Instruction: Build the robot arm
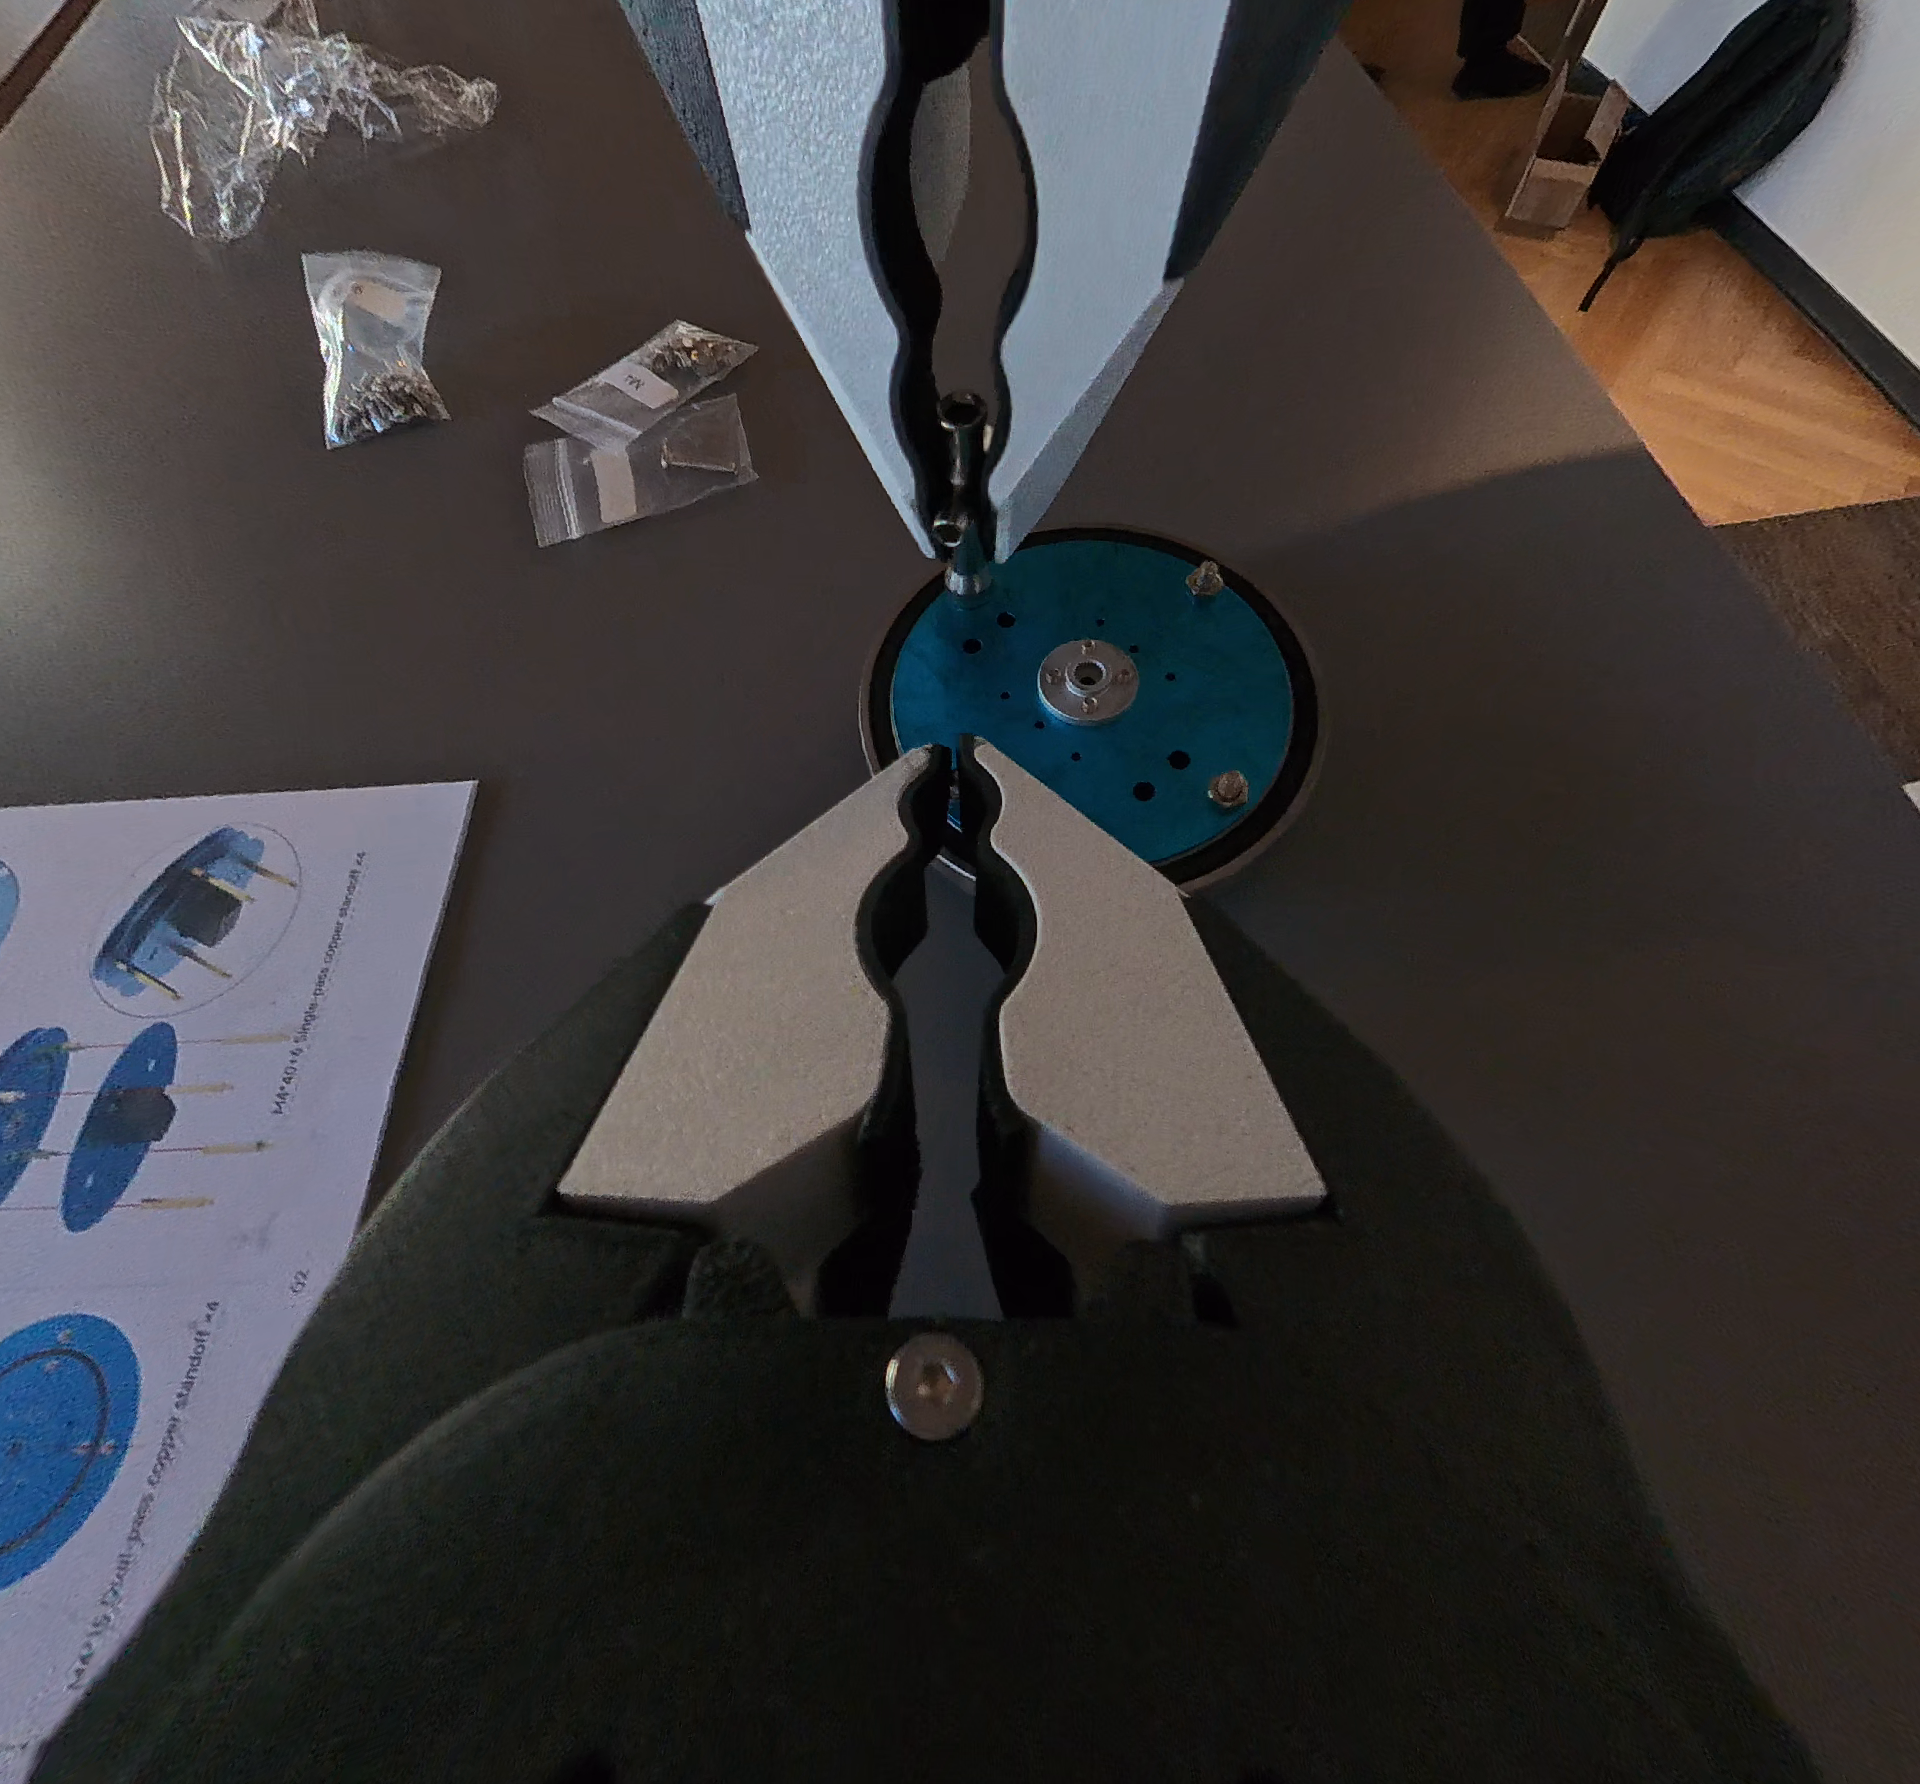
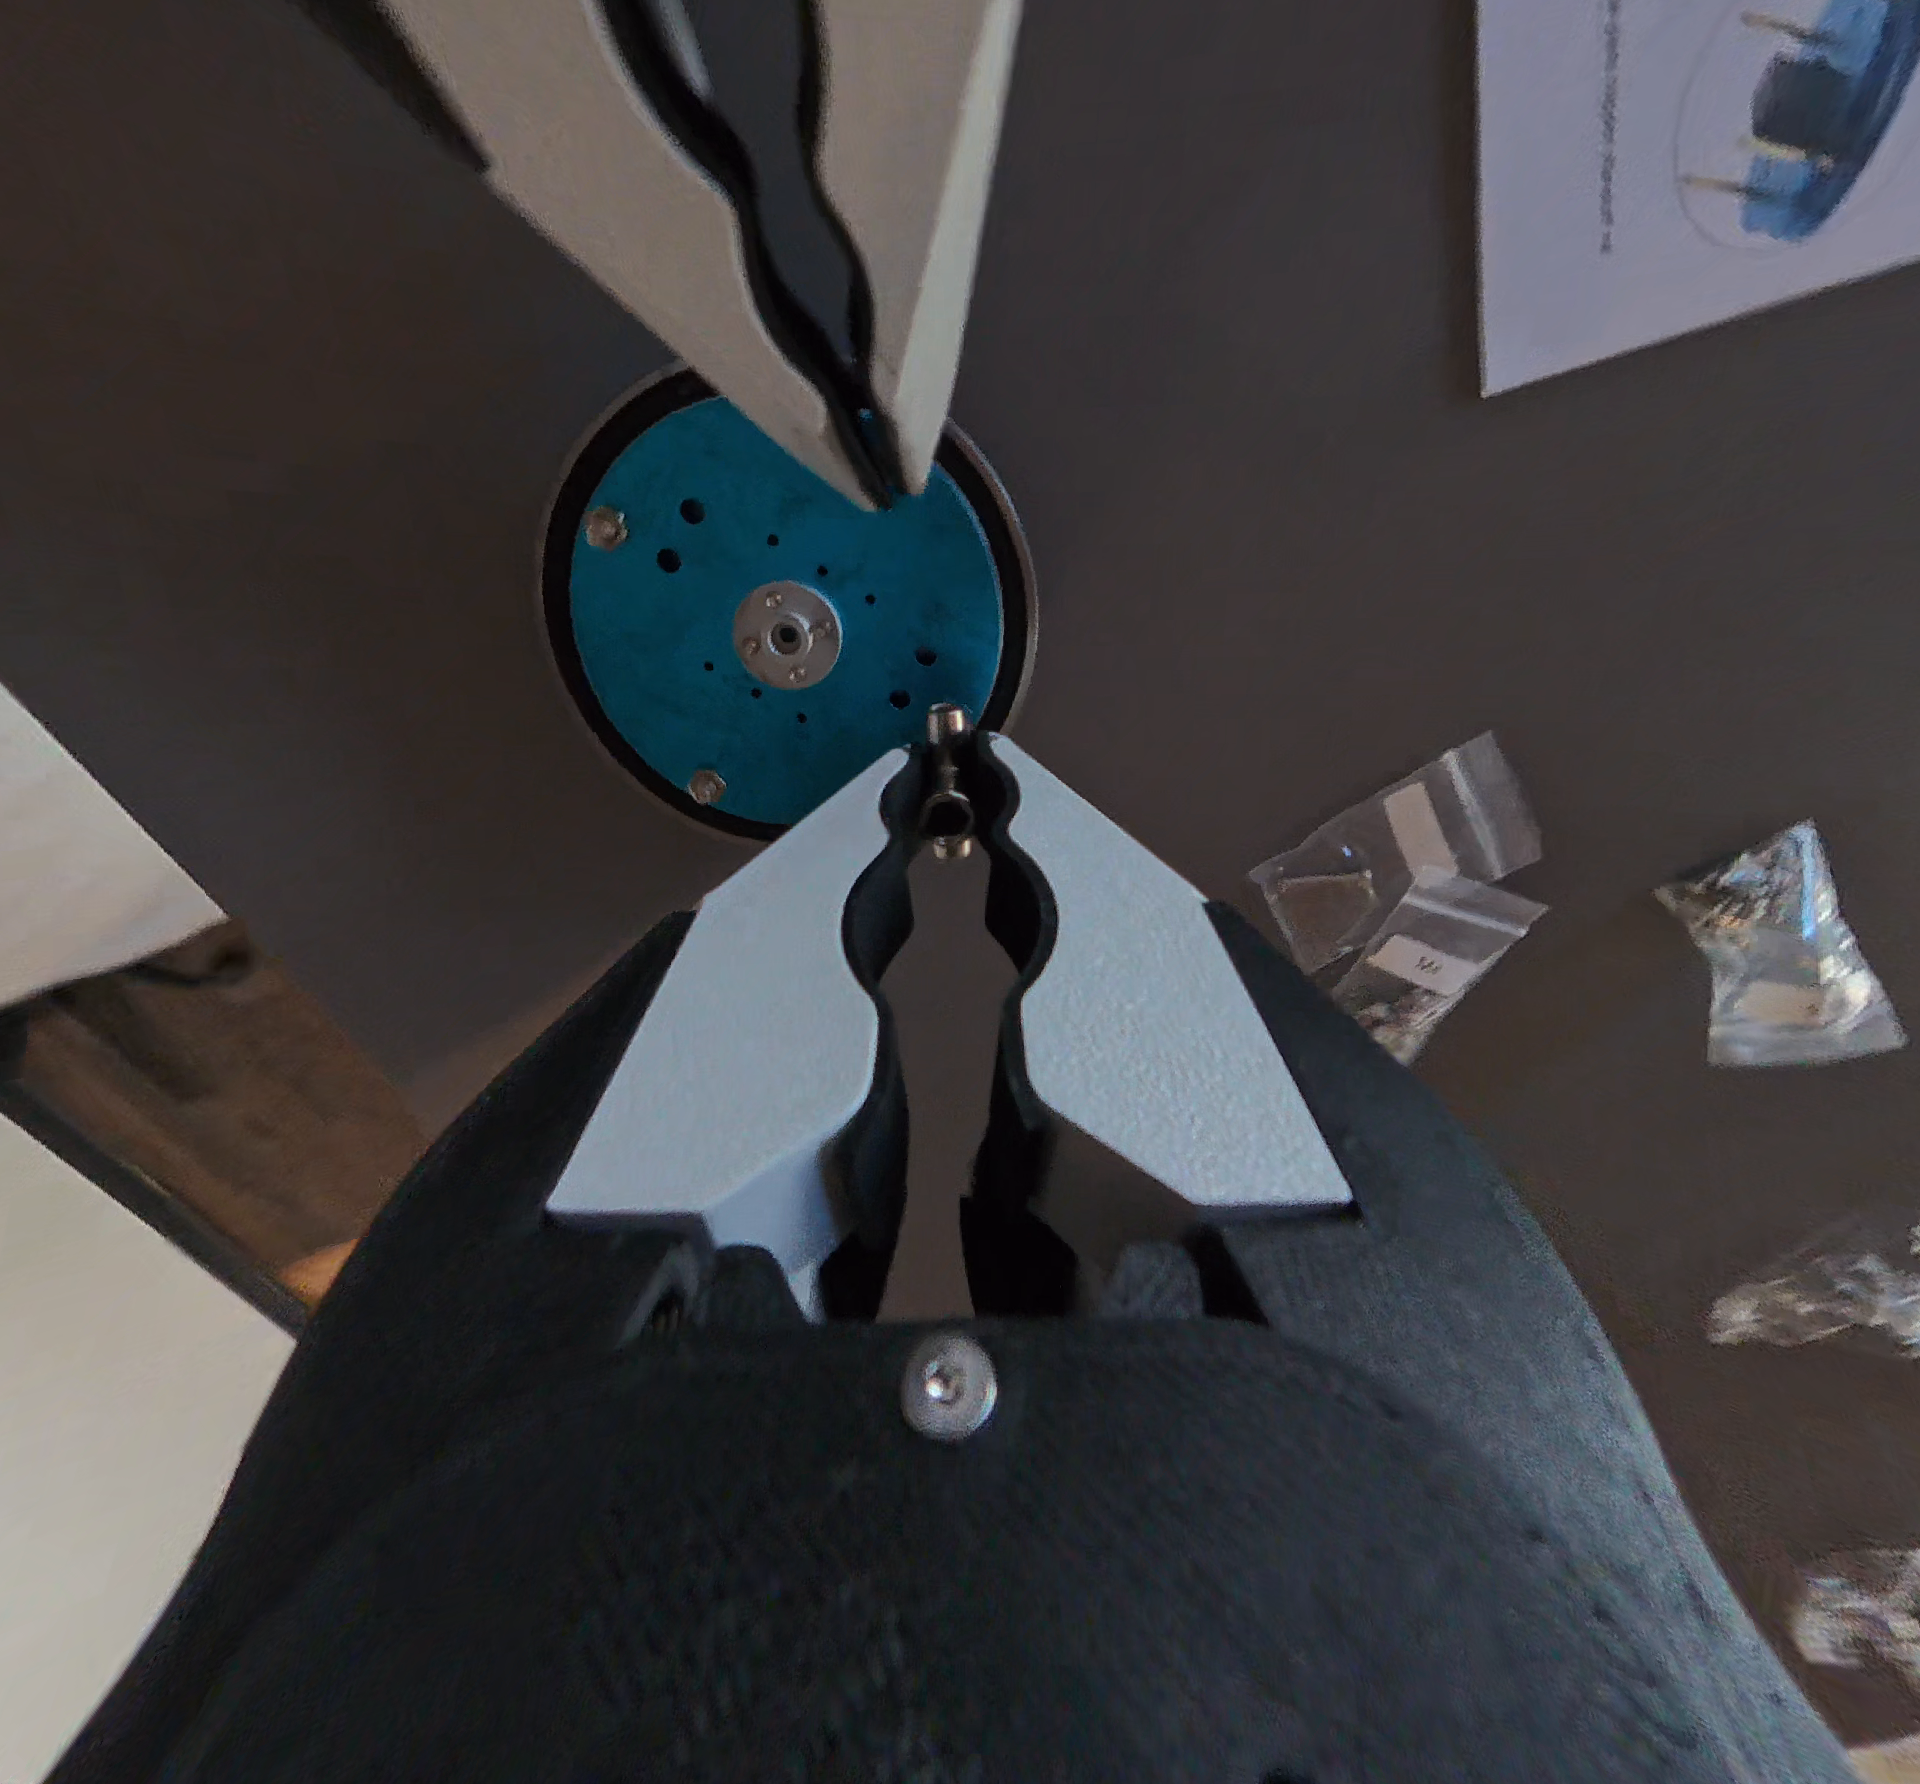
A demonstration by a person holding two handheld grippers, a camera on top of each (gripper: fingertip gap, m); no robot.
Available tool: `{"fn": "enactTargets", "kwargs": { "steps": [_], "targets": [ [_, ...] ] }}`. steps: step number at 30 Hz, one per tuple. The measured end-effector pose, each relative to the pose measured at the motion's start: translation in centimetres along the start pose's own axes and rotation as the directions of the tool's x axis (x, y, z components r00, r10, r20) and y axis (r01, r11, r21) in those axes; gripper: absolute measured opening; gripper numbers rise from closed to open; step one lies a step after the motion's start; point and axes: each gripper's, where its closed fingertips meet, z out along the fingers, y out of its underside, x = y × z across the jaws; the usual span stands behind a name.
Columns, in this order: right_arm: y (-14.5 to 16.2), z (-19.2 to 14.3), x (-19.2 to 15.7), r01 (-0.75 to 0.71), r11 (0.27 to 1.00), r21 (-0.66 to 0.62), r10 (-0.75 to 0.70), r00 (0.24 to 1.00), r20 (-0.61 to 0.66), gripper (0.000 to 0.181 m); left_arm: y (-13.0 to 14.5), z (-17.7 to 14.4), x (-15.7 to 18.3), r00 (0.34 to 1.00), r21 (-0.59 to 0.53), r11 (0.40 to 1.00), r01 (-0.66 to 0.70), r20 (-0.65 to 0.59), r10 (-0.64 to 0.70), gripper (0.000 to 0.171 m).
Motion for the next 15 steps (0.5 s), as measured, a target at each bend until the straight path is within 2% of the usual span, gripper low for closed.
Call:
{"fn": "enactTargets", "kwargs": {
  "steps": [4, 7, 10, 12, 15],
  "targets": [
    [-0.03, 0.02, -0.17, -0.220, 0.975, 0.020, 0.220, 0.975, -0.019, 0.008, 0.04, -0.11, 0.23, 1.000, 0.013, 1.000, 0.021, 0.005, -0.021, 0.001],
    [-0.10, 0.03, -0.21, -0.395, 0.918, 0.040, 0.397, 0.916, -0.057, 0.007, 0.07, -0.18, 0.35, 1.000, 0.008, 1.000, 0.014, 0.009, -0.014, 0.001],
    [-0.14, 0.04, -0.21, -0.555, 0.827, 0.090, 0.560, 0.826, -0.062, 0.007, 0.09, -0.22, 0.48, 1.000, 0.018, 1.000, 0.010, 0.019, -0.010, 0.000],
    [-0.16, 0.06, -0.22, -0.631, 0.766, 0.119, 0.640, 0.766, -0.059, 0.008, 0.09, -0.24, 0.62, 1.000, 0.016, 1.000, 0.010, 0.020, -0.010, 0.001],
    [-0.16, 0.06, -0.26, -0.678, 0.724, 0.127, 0.689, 0.720, -0.082, 0.008, 0.09, -0.23, 0.74, 1.000, 0.014, 1.000, 0.005, 0.030, -0.005, 0.000]
  ]
}}
